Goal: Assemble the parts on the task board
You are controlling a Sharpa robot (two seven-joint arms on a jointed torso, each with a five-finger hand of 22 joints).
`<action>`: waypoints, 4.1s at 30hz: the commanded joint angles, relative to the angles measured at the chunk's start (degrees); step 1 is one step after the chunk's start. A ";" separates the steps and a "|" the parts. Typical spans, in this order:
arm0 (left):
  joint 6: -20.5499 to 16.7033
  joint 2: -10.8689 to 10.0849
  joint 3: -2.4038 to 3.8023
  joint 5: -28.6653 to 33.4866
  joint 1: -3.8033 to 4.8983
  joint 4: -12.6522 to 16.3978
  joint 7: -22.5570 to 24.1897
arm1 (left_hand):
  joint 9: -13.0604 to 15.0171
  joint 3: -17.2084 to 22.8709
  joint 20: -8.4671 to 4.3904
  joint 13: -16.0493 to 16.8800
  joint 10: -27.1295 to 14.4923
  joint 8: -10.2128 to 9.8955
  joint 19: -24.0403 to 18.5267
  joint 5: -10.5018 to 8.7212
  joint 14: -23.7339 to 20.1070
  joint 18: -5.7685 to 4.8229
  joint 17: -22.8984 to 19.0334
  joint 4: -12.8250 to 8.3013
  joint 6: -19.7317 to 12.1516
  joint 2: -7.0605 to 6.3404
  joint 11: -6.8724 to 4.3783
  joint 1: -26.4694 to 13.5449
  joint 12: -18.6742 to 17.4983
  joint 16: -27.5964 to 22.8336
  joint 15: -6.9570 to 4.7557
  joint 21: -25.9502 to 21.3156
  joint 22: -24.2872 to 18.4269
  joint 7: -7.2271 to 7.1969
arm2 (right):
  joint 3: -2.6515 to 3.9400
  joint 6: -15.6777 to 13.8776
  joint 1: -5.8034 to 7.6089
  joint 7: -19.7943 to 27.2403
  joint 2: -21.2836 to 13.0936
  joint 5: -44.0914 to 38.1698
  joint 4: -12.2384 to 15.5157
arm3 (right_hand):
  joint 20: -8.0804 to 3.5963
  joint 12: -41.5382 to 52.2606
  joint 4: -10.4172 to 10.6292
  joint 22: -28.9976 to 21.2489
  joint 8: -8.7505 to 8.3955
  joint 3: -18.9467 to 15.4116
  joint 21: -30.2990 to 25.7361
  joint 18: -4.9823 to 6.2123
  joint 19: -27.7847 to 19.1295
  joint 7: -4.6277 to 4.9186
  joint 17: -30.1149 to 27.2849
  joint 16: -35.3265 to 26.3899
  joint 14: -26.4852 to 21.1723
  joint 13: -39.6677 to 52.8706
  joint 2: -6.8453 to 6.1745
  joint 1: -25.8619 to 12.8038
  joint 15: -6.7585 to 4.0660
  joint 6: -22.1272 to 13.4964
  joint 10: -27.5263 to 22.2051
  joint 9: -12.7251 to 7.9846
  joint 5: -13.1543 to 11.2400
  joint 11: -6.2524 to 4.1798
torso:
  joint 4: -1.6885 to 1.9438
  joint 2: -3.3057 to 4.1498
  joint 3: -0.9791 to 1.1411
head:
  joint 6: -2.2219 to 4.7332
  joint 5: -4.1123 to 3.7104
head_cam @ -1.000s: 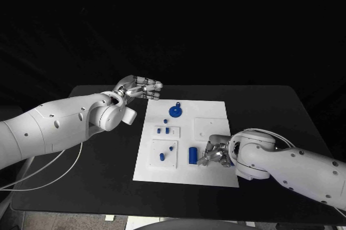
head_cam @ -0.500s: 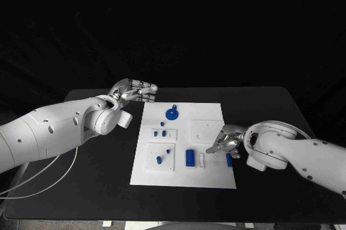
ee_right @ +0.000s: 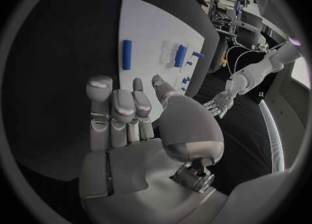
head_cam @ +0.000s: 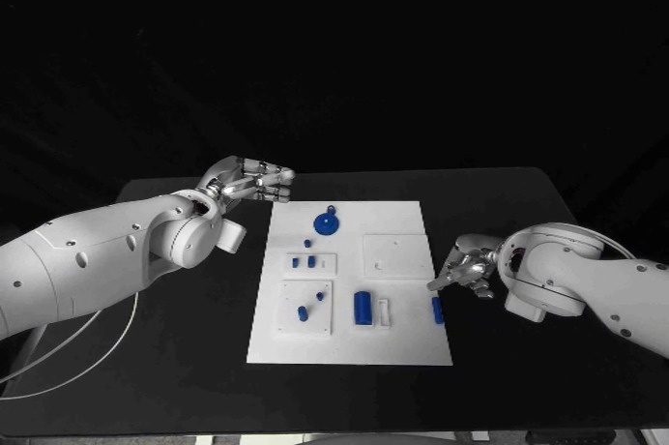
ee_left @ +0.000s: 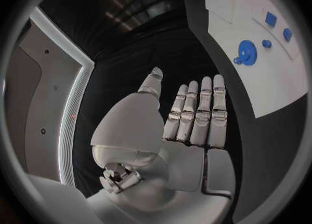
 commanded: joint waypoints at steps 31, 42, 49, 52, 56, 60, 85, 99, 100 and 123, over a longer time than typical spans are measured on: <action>0.90 0.06 -0.14 0.00 0.03 0.68 0.14 | 0.04 -0.49 -0.35 0.00 0.30 -0.01 0.64 -0.03 0.87 0.70 0.01 -0.36 0.60 1.19 0.11 0.17 0.06 -0.20 0.01 0.30 0.05 0.03 | -1.28 4.98 -3.86 -7.12 2.90 -3.21 -1.98 | 0.54 -0.62 12.13 3.21 -0.23 -4.55 -1.82 0.11 2.96 0.96 -0.24 -0.79 -0.08 -0.27 -6.03 -0.90 0.65 -2.34 -0.46 -4.59 -1.95 0.79 | 0.16 0.03 -0.21 | -0.03 -0.48; 0.98 0.02 -0.15 -0.01 0.03 0.68 0.08 | 0.04 -0.49 -0.35 0.00 0.30 -0.01 0.64 -0.03 0.87 0.70 0.01 -0.36 0.60 1.19 0.11 0.17 0.06 -0.20 0.01 0.30 0.05 0.03 | -1.56 3.63 -4.29 -7.12 4.11 -4.21 -3.48 | 0.51 -0.59 5.13 3.22 -0.13 -0.75 -1.87 -0.05 2.95 0.22 -0.21 -0.92 -0.03 -0.22 -0.03 4.04 0.53 -0.11 -0.22 -4.28 -1.94 0.45 | 0.14 0.05 -0.22 | -0.12 -0.38; 1.07 -0.05 -0.15 -0.08 0.03 0.71 -0.05 | 0.03 -0.60 -0.35 0.00 0.24 -0.03 0.64 -0.02 0.85 0.70 0.01 -0.36 0.36 1.19 0.16 0.22 0.06 -0.20 0.01 0.29 0.05 0.10 | -1.97 3.15 -4.45 -7.11 4.73 -4.73 -4.15 | 0.26 -0.88 -4.55 3.24 -0.21 4.66 -2.01 -0.58 2.92 -0.33 -0.36 -1.27 0.02 -0.32 3.58 4.47 0.31 1.93 -0.19 -4.22 -1.94 -0.03 | 0.11 0.02 -0.19 | -0.22 -0.30; 1.08 -0.06 -0.15 -0.11 0.03 0.71 -0.11 | 0.03 -0.60 -0.35 0.00 0.24 -0.03 0.64 -0.02 0.85 0.70 0.01 -0.36 0.36 1.19 0.16 0.22 0.06 -0.20 0.01 0.29 0.05 0.10 | -2.16 3.12 -4.50 -7.11 4.89 -4.85 -4.39 | 0.27 -0.94 -7.15 3.25 -0.20 5.99 -2.10 -0.69 2.91 -0.50 -0.40 -1.33 0.08 -0.35 4.19 3.51 0.35 2.42 -0.11 -4.01 -1.93 -0.05 | 0.12 0.02 -0.20 | -0.25 -0.31; 1.06 -0.07 -0.15 -0.16 0.03 0.70 -0.17 | 0.01 -0.60 -0.34 0.00 0.15 -0.05 0.61 0.01 0.84 0.69 0.02 -0.34 -0.04 1.21 0.21 0.23 0.06 -0.20 0.02 0.27 0.04 0.19 | -2.27 2.79 -4.54 -7.06 4.91 -4.93 -4.62 | 0.43 -0.86 -9.88 3.30 -0.27 7.37 -2.22 -0.67 2.89 -0.60 -0.58 -1.35 0.14 -0.44 5.11 1.76 0.45 2.87 0.09 -3.16 -1.85 -0.01 | 0.13 0.02 -0.20 | -0.27 -0.30; 1.05 -0.09 -0.15 -0.20 0.03 0.69 -0.21 | 0.01 -0.60 -0.34 0.00 0.15 -0.05 0.61 0.01 0.84 0.69 0.02 -0.34 -0.04 1.21 0.21 0.23 0.06 -0.20 0.02 0.27 0.04 0.19 | -2.32 1.95 -4.57 -6.51 4.77 -4.87 -4.85 | 0.34 -0.77 -10.20 3.40 -0.24 8.49 -2.03 -0.80 2.95 -0.86 -0.57 -1.23 0.16 -0.46 5.70 0.98 0.37 3.57 0.29 -2.66 -1.91 -0.19 | 0.14 0.01 -0.20 | -0.21 -0.37; 1.05 0.18 -0.16 -0.25 0.03 0.25 -0.34 | 0.01 -0.57 -0.31 0.00 0.05 -0.03 0.57 0.03 0.78 0.70 0.02 -0.33 -0.18 1.18 0.14 0.25 0.05 -0.20 0.04 0.27 0.05 0.13 | 3.38 -0.32 -3.65 -2.18 0.86 3.79 -1.96 | 0.17 -0.49 -9.74 3.46 -0.25 10.96 -1.56 -0.76 2.99 -1.16 -1.01 -1.08 0.10 -0.37 5.47 -0.52 0.16 4.46 0.75 -1.75 -1.72 -0.45 | 0.15 0.02 -0.23 | 0.28 -0.62; 1.07 0.45 -0.16 -0.28 0.03 0.21 -0.49 | 0.01 -0.57 -0.31 0.00 0.05 -0.03 0.57 0.03 0.78 0.70 0.02 -0.33 -0.18 1.18 0.14 0.25 0.05 -0.20 0.04 0.27 0.05 0.13 | 3.53 -1.54 -3.52 -2.40 3.02 7.06 2.21 | 0.18 -0.70 -9.29 3.33 -0.25 10.78 -1.71 -0.64 2.95 -1.16 -1.39 -1.30 0.02 -0.59 5.31 -0.76 0.13 4.28 0.54 -1.52 -1.59 -0.44 | 0.15 0.01 -0.32 | 0.32 -0.22; 1.08 0.47 -0.16 -0.29 0.03 0.21 -0.49 | 0.01 -0.57 -0.31 0.00 0.05 -0.03 0.57 0.03 0.78 0.70 0.02 -0.33 -0.18 1.18 0.14 0.25 0.05 -0.20 0.04 0.27 0.05 0.13 | 3.39 -1.62 -3.52 -2.44 3.29 7.20 2.22 | 0.19 -0.66 -9.24 3.33 -0.25 10.75 -1.68 -0.64 2.95 -1.16 -1.36 -1.25 0.03 -0.58 5.32 -0.76 0.13 4.27 0.55 -1.50 -1.57 -0.45 | 0.16 0.01 -0.35 | 0.29 -0.14; 1.34 0.72 -0.17 -0.30 0.03 0.24 -0.53 | 0.00 -0.55 -0.31 0.00 -0.04 -0.05 0.56 -0.01 0.76 0.71 0.02 -0.26 -0.44 1.10 0.10 0.21 0.06 -0.20 0.04 0.27 0.05 0.13 | -3.24 -3.11 -3.54 -3.73 10.66 3.63 -0.64 | 0.15 -0.79 -8.54 3.08 -0.27 9.80 -2.10 -0.61 2.95 -1.23 -1.72 -1.47 -0.05 -0.78 5.27 -0.95 0.07 4.19 0.36 -1.44 -1.53 -0.54 | 0.15 0.08 -0.11 | -0.07 0.24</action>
